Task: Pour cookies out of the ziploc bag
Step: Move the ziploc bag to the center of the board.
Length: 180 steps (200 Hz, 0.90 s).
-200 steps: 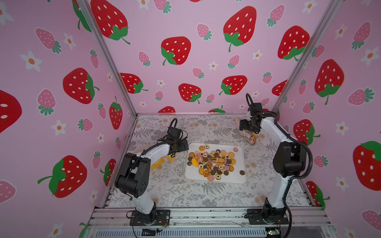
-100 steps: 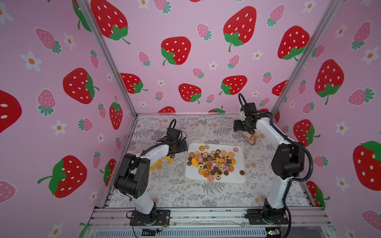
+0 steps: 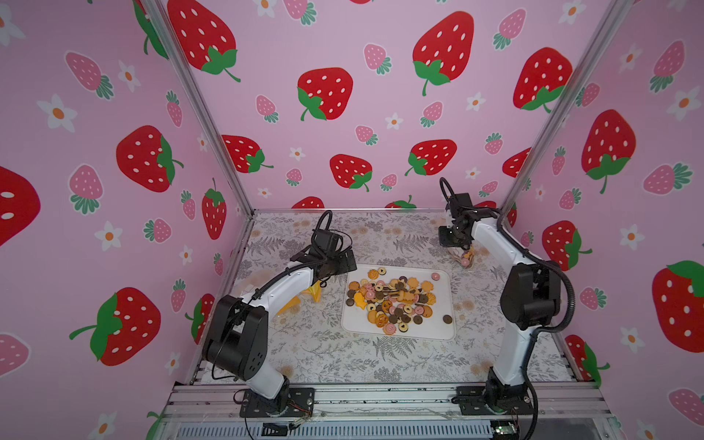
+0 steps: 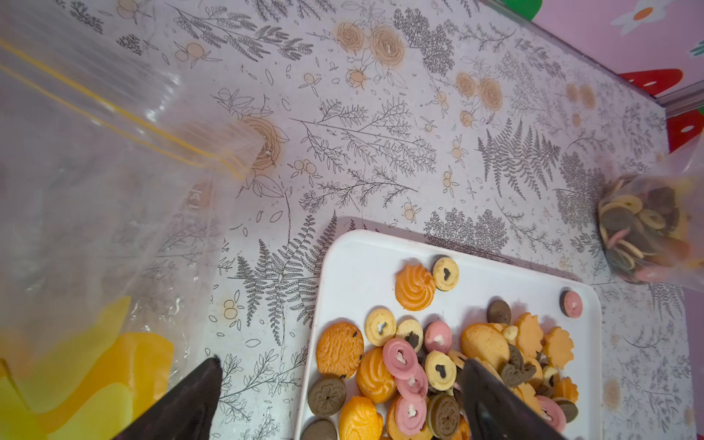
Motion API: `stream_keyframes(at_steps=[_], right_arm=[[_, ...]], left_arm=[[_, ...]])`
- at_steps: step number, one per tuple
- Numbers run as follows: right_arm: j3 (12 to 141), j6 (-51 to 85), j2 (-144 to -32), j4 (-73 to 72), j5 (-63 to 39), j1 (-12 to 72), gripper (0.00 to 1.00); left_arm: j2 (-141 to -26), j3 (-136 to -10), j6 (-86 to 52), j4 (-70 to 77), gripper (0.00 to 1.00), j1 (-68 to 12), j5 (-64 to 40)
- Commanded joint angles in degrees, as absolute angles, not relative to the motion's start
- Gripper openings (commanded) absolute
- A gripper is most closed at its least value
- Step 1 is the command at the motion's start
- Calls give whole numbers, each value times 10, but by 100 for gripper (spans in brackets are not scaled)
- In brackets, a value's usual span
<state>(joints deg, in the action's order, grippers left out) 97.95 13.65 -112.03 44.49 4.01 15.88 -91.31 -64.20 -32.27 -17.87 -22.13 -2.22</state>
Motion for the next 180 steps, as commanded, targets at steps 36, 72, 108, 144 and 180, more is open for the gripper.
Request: stream_keyframes(at_steps=[36,72,108,144,180], right_arm=[[926,135,-1043,453,47,155,5],[891,134,-1007,453,51,152,0],[855,142,-966,463,32,151,0],[792,154,-910,479,17,151,0],[736,166,-857,498,25,151,0]], left_arm=[[-897,-661,-330,-193,99,-226,-30],[-893,-661,-329,-194,99,-230,-34],[-895,-670,-328,-199,99,-242,-50],[-896,-674,-333,-192,99,-270,-95],[-901,-674,-343,-175,99,-303,-132]])
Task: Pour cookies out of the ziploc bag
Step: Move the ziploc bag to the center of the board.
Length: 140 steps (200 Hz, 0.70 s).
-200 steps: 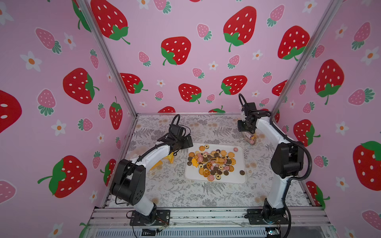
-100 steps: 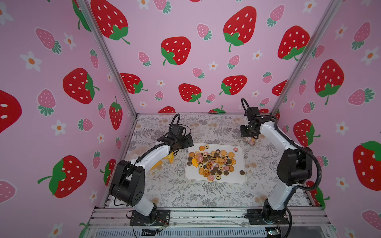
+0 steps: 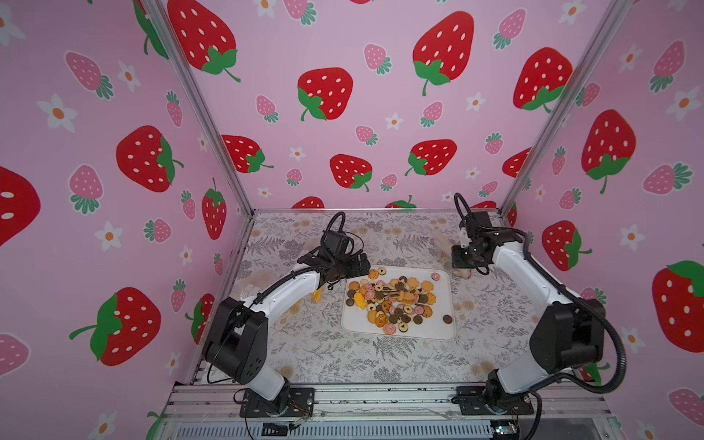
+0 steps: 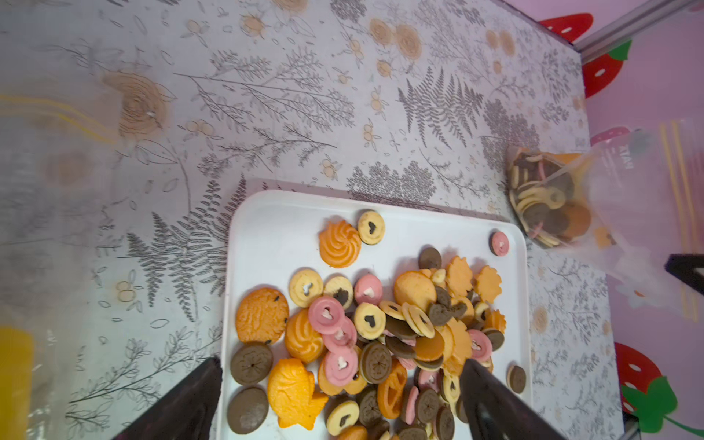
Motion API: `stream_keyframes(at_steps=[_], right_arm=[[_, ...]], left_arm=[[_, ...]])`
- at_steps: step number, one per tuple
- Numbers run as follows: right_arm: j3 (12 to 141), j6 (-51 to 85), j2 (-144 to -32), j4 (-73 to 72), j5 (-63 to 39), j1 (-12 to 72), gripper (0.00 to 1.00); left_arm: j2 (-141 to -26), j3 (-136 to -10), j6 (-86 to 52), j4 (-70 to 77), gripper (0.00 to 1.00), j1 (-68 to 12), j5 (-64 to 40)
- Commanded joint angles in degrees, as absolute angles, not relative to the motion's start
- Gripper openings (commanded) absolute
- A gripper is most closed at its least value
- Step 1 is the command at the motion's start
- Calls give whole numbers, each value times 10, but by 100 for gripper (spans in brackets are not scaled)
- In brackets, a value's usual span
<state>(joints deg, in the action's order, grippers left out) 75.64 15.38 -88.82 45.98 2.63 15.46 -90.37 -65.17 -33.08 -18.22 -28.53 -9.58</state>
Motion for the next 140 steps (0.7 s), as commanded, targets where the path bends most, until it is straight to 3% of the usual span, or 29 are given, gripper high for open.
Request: stream_keyframes(at_steps=[1,127,140], right_arm=[[734,167,-855,498,25,151,0],[627,239,-727,542,-77,194,0],[612,251,-712,535,-106,197,5]], left_arm=[[-901,-674,-343,-175,99,-304,-133],[-958,-701,-377,-71,99,-385,-269],[-960,-698,-378,-65,99,-390,-271]])
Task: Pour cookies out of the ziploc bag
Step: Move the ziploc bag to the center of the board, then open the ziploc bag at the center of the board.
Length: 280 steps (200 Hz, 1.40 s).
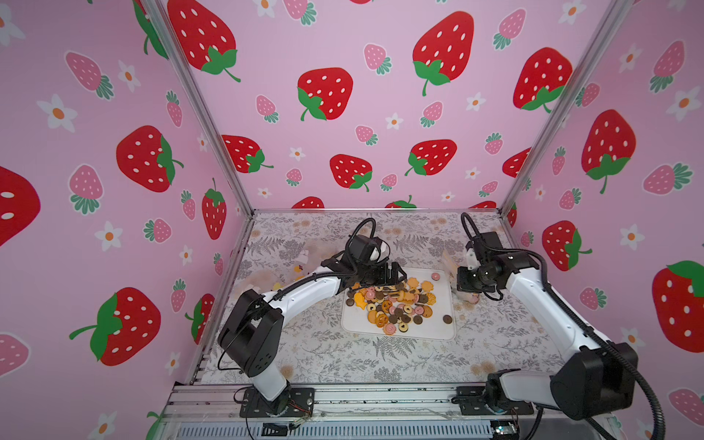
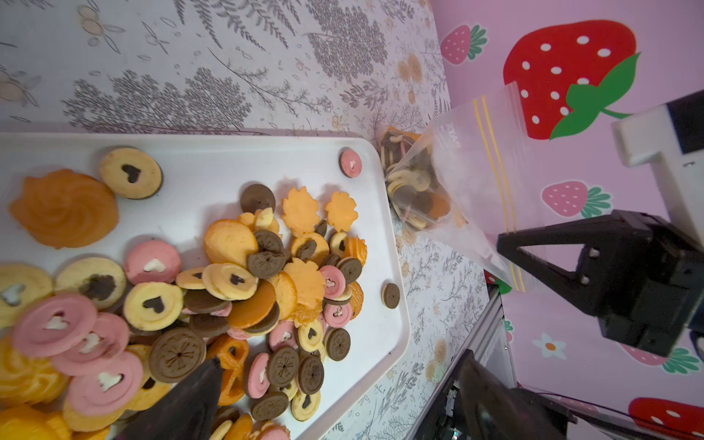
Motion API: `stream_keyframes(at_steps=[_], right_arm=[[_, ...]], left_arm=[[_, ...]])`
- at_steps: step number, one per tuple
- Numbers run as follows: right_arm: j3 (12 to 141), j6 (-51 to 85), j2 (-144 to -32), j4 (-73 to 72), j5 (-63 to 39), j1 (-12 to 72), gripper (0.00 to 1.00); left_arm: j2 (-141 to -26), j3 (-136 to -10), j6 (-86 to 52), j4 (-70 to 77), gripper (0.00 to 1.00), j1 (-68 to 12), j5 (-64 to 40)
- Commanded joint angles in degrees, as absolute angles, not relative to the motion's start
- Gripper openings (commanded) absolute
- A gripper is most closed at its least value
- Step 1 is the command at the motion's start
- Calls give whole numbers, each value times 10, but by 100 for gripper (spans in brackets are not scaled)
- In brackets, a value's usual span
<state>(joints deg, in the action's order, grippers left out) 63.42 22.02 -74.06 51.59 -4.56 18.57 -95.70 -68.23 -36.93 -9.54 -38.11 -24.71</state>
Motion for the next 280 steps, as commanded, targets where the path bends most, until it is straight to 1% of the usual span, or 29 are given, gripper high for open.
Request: stream_keyframes(at_steps=[1,10,20,26,29,32,35,41,54,65,85,147,207,235,280], right_arm=[[611,251,-712,534,-107,197,6],[611,251,-702,532,-114,197,18],[619,252,-693,535,-112,196,39],[627,251,-687,538,-106,196,47],[633,250,-684,540,-102,195,50],[637,249,-682,541,-98,195,51],[642,247,-679,543,-94,194,55],[652,244,-675,546,-84,192,60],[672,233,-675,553,-73,184,65],[682,224,-682,560,-74,172,65],[686,212,-696,561,-97,149,60],[676,193,-700,568,-125,101,55],[657,166,-704,587,-155,50,54],[654,155,-699,589,-172,33,53],[655,148,-701,590,-191,24,53]], left_arm=[[-960,-698,-378,-63,99,-390,-271],[-963,-699,-378,-59,99,-393,-273],[-968,-702,-380,-54,99,-395,-275],[-972,-705,-380,-49,99,-398,-279],[-975,-708,-380,-47,99,-399,-280],[-976,-710,-380,-45,99,-400,-282],[-979,-712,-379,-43,99,-401,-284],[-984,-716,-377,-37,99,-405,-287],[-998,-727,-378,-23,99,-414,-295],[-1012,-735,-381,-8,99,-422,-303],[-1042,-760,-389,14,99,-434,-319],[-1113,-835,-408,50,100,-460,-350],[-1161,-881,-411,47,98,-477,-368],[-1185,-909,-411,40,96,-483,-371],[-1209,-932,-413,28,86,-484,-372]])
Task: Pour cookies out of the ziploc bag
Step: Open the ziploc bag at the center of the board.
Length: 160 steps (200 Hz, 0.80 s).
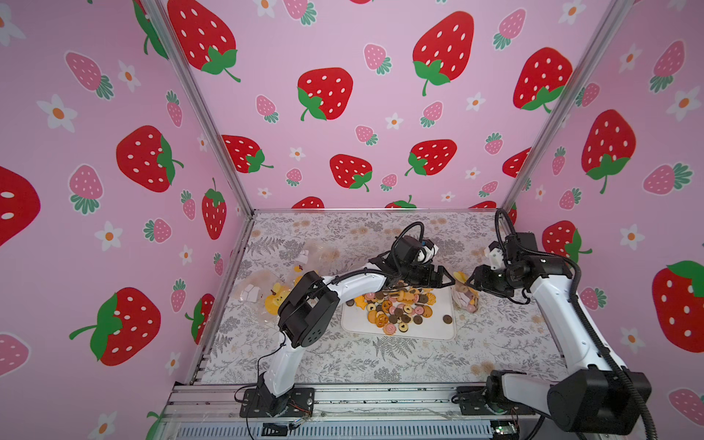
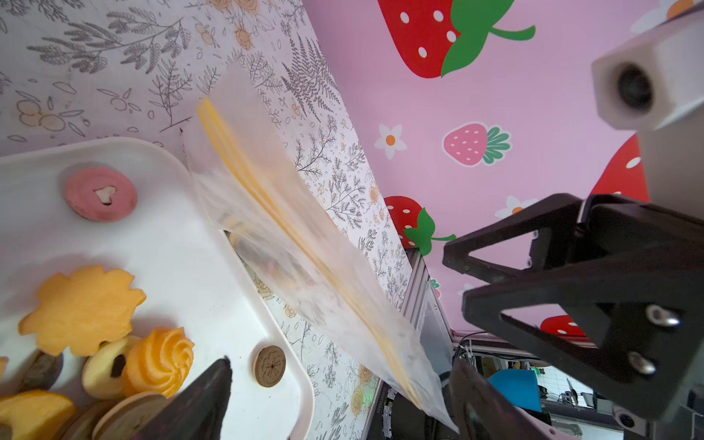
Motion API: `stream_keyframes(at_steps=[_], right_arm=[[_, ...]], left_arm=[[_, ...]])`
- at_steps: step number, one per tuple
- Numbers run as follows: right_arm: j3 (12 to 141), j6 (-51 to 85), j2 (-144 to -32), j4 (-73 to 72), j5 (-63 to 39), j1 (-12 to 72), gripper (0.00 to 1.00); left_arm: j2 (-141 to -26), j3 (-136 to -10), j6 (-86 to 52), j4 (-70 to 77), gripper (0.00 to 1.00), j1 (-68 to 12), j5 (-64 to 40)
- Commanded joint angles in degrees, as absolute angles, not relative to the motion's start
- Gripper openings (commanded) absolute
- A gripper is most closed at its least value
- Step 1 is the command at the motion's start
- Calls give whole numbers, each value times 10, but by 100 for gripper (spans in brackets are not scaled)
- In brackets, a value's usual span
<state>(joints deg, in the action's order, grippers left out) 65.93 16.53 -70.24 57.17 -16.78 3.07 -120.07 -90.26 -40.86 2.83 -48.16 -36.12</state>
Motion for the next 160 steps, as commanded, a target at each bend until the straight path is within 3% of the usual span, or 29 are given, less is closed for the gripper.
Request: stream_keyframes(at_steps=[1,50,160], right_arm=[[655,148,-701,589,-191,24,53],[650,143,-704,572,-262,25,53],[639,147,-735,553,-265,64,50]], left_arm=[[-1209,-932,-413,28,86,-483,-372],[-1210,-928,-410,23,76,-484,-367],[-1224,-946,-409,-5,76,-481,-343]])
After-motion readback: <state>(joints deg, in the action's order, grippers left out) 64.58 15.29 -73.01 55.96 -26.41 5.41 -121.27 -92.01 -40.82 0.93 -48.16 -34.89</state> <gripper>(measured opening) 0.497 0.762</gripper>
